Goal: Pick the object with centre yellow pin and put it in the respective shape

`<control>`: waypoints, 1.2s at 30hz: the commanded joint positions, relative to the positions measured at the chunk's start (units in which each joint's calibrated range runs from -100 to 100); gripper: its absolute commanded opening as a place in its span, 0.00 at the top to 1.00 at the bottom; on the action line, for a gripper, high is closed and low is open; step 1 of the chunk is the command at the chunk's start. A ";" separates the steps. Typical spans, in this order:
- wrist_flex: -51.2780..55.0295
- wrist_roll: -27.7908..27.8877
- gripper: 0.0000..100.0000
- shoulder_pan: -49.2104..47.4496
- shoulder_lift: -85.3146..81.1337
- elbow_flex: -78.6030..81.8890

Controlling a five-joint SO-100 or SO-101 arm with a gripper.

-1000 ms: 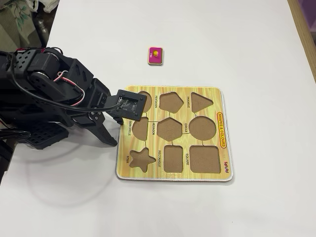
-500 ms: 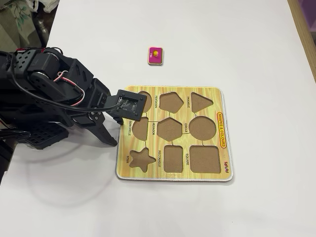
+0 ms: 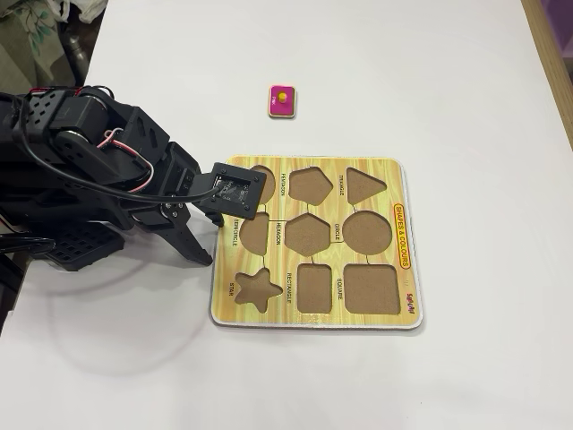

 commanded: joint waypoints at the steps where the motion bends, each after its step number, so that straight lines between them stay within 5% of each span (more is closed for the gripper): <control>1: 0.99 0.05 0.80 -0.07 0.39 0.27; 12: 1.34 -0.52 0.80 -0.37 1.39 -3.06; 26: 1.94 -0.47 0.80 -0.56 25.41 -33.99; 36: 2.03 -0.42 0.80 -14.62 42.06 -51.08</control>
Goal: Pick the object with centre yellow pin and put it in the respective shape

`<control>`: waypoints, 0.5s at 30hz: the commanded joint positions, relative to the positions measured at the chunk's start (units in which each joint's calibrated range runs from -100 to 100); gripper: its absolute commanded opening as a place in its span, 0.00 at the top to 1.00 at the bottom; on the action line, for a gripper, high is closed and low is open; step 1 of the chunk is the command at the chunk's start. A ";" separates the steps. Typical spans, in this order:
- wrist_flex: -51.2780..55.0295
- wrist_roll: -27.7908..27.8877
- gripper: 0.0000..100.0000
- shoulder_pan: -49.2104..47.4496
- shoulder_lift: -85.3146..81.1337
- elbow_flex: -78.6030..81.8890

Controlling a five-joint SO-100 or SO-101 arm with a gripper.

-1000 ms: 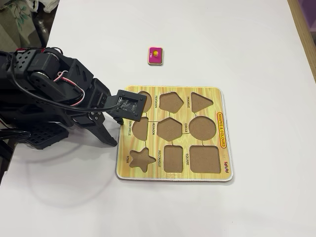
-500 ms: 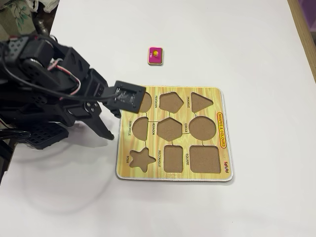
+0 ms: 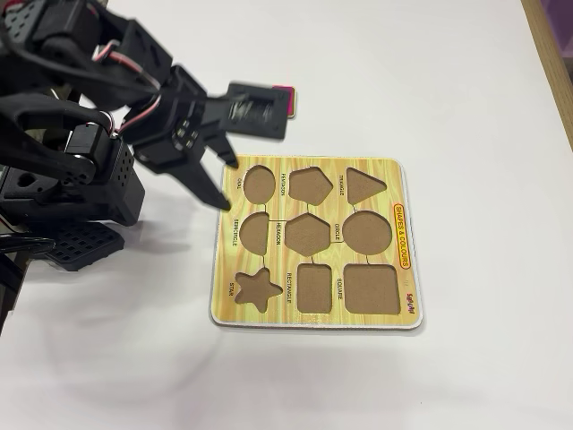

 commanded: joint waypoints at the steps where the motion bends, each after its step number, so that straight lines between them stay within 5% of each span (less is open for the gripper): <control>1: 0.14 0.00 0.80 -6.93 8.23 -10.34; 15: 0.14 0.05 0.79 -32.32 28.07 -25.09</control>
